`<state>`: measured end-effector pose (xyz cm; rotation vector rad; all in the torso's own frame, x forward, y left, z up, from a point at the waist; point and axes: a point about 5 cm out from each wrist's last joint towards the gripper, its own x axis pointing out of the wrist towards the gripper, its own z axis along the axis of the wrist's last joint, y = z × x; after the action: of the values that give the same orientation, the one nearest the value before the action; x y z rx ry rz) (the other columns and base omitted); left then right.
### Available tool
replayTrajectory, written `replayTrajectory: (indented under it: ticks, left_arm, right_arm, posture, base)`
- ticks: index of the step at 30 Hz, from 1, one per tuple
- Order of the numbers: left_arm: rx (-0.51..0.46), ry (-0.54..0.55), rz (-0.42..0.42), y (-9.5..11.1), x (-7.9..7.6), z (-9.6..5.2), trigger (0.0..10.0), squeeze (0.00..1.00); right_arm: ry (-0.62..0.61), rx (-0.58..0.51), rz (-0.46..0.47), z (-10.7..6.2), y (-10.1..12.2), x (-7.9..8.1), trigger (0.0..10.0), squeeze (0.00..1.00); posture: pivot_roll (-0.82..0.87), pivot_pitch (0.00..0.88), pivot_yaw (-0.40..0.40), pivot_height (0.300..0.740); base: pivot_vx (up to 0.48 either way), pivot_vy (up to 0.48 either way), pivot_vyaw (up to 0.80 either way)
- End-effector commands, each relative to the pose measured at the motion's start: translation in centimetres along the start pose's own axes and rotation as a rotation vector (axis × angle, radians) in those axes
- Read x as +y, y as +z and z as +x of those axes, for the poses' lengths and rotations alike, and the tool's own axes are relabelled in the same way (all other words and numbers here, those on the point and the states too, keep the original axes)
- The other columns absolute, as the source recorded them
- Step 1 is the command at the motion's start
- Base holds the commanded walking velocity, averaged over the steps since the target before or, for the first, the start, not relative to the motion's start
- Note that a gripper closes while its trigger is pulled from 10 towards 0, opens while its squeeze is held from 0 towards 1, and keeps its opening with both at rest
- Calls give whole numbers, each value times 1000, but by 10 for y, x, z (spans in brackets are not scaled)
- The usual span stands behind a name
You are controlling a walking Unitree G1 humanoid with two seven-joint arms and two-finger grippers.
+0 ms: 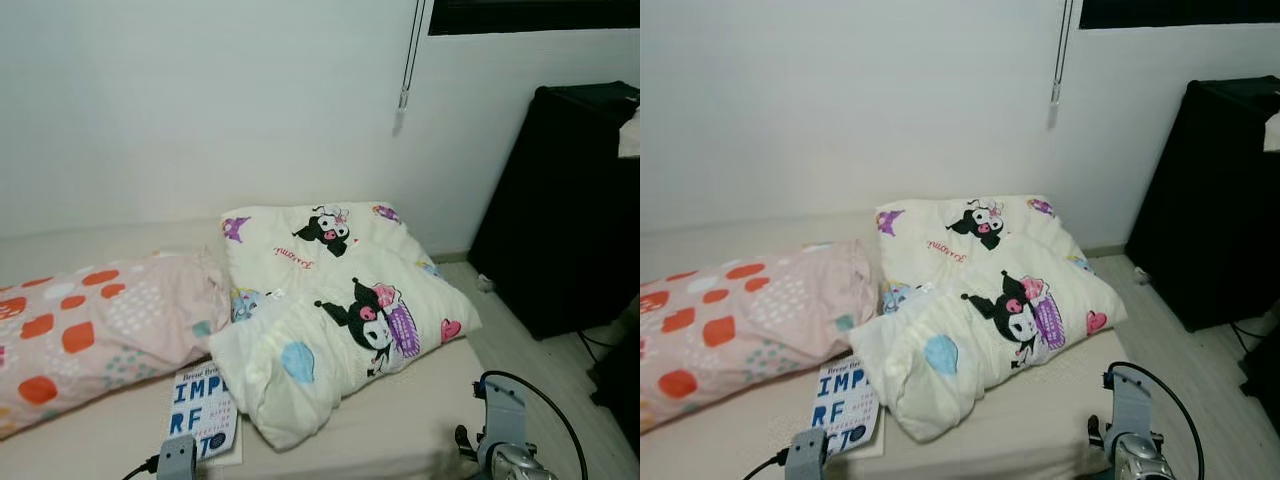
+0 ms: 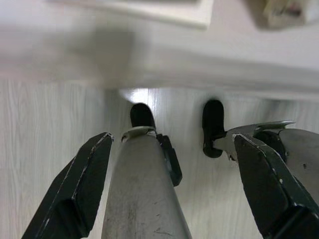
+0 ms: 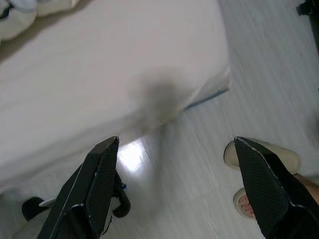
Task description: Clean up the room
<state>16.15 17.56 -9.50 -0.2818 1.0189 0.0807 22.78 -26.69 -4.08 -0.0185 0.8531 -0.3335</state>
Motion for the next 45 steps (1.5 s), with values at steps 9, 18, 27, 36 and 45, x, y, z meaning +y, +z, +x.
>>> replayTrajectory:
  ticks: [9, 18, 27, 36, 45]
  left_arm:
    - [7, -1, 32, -1, 5, -1, 10000, 0]
    - [19, -15, 61, -3, 5, -2, 10000, 0]
    - [34, -20, 65, -7, 6, -2, 10000, 0]
    - [33, -28, 62, -7, 4, -2, 10000, 0]
    - [35, -26, 63, -7, 4, -2, 10000, 0]
  right_arm:
    - [10, 46, 6, -1, -13, 3, 10000, 0]
    - [0, 93, 44, -4, -30, 1, 10000, 0]
    - [-4, 86, 47, -3, -27, 0, 10000, 0]
    - [-9, 65, 41, -2, -22, -1, 10000, 0]
    - [-17, 26, 39, -1, -11, -3, 10000, 0]
  posture:
    - [-111, 0, 17, 704]
    - [-111, 0, 21, 704]
    - [-112, 0, 19, 704]
    - [-116, 0, 20, 704]
    - [-116, 0, 19, 704]
  base:
    - [0, 0, 0]
    - [0, -72, 0]
    - [0, -435, 0]
    - [0, -436, 0]
    - [0, -437, 0]
